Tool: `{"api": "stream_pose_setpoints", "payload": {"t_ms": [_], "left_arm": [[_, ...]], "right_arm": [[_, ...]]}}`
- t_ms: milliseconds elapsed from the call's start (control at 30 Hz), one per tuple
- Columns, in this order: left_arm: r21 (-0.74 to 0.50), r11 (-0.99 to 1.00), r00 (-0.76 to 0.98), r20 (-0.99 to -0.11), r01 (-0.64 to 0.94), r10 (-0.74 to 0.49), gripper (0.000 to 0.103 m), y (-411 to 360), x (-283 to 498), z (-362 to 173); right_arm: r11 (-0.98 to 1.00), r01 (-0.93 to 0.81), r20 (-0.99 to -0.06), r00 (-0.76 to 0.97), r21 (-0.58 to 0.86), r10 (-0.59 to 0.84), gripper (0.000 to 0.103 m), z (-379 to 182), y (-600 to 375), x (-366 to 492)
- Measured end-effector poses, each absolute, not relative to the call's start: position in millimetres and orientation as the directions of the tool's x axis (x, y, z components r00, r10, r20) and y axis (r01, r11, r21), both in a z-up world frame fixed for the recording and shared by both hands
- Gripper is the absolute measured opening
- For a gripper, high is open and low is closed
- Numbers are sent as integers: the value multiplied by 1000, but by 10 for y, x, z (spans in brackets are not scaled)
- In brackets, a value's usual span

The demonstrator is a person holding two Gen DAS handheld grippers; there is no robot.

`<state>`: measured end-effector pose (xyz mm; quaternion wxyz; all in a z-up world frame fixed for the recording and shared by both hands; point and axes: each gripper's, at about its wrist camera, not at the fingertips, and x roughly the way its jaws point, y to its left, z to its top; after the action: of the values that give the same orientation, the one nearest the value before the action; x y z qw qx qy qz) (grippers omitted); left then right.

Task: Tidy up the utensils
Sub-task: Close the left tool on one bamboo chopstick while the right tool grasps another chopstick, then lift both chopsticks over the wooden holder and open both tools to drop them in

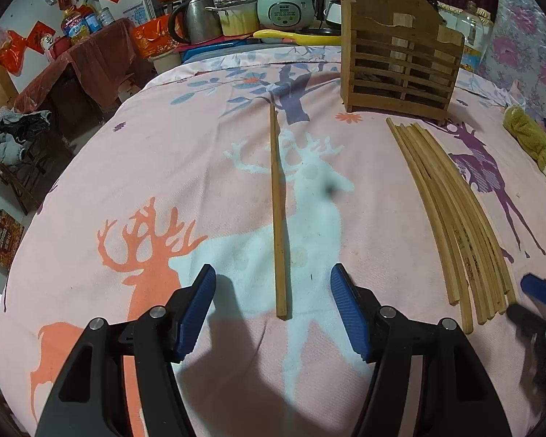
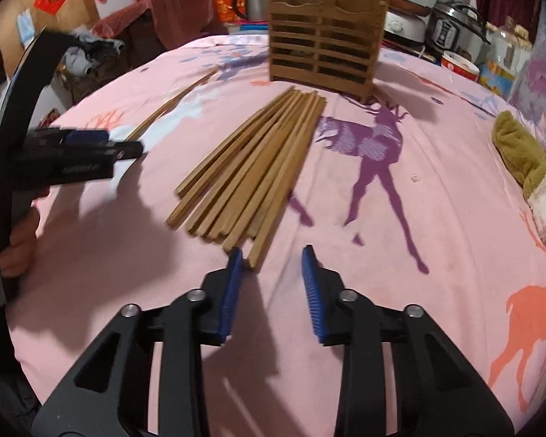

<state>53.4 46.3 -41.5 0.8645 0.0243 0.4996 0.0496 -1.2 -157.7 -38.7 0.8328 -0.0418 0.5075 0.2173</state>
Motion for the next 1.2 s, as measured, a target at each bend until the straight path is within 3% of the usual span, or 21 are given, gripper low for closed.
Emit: {"api": "stream_pose_setpoints", "payload": {"t_ms": [67, 100, 400, 467, 533, 600, 933, 1200], "left_arm": [[93, 994, 496, -861, -63, 112, 65, 459, 529, -412], [96, 993, 497, -860, -63, 115, 65, 453, 530, -411], [117, 993, 508, -855, -14, 107, 62, 342, 501, -411], [80, 997, 508, -859, 6, 66, 43, 349, 505, -414], [56, 998, 510, -860, 24, 36, 9, 340, 499, -411], [47, 999, 511, -859, 24, 28, 6, 351, 493, -411], [-14, 999, 644, -764, 40, -37, 6, 344, 288, -55], [51, 995, 704, -710, 83, -22, 6, 127, 334, 434]], "right_arm": [[922, -364, -867, 409, 132, 285, 11, -392, -1682, 23], [931, -338, -867, 415, 136, 277, 10, -397, -1758, 27], [935, -310, -871, 395, 175, 294, 16, -435, -1858, 95], [933, -304, -868, 390, 194, 308, 9, -441, -1879, 110], [931, -300, -864, 389, 209, 319, 7, -438, -1898, 109], [930, -299, -859, 396, 213, 324, 7, -425, -1902, 101], [941, -315, -739, 602, 127, 301, 7, -29, -1935, -126], [938, -305, -658, 674, 165, 335, 7, 427, -2049, 9]]}}
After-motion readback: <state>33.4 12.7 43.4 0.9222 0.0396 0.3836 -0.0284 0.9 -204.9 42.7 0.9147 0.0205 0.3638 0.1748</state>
